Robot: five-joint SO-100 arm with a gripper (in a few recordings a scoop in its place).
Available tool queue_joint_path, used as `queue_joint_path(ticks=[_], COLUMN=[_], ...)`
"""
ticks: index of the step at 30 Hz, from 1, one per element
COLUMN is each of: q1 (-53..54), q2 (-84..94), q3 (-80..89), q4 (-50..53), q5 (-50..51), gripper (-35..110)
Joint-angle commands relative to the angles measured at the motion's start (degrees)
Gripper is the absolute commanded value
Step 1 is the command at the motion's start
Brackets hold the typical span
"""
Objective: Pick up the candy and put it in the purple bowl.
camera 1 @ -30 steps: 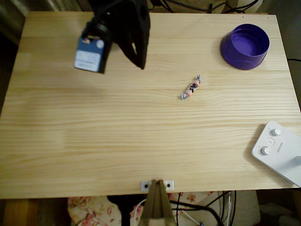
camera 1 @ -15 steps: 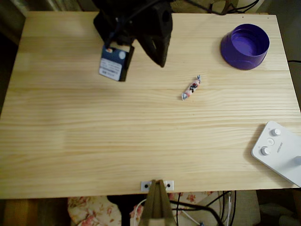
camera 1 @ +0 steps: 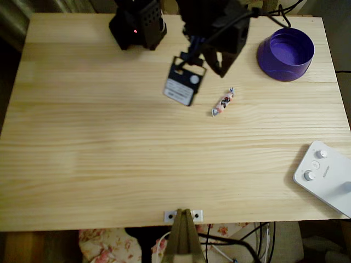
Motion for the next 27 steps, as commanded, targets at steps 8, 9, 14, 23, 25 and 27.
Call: queue_joint_path(ticks=[8,9,14,23,25,27], q1=[-4.8,-4.7,-3.9,-2.5,-2.4,-2.4], q2=[-11.2,-12.1,-17.9,-20.2,-20.6,-20.8], q3=[-10.1,-10.1,-13.8,-14.1,-14.1,-14.2], q4=[-3.6,-3.5,-0.1,-4.8,-4.9,-5.5], q5=[11.4,12.2,15.2,19.7,19.9,20.2], gripper=[-1,-1,-1,7,11,11])
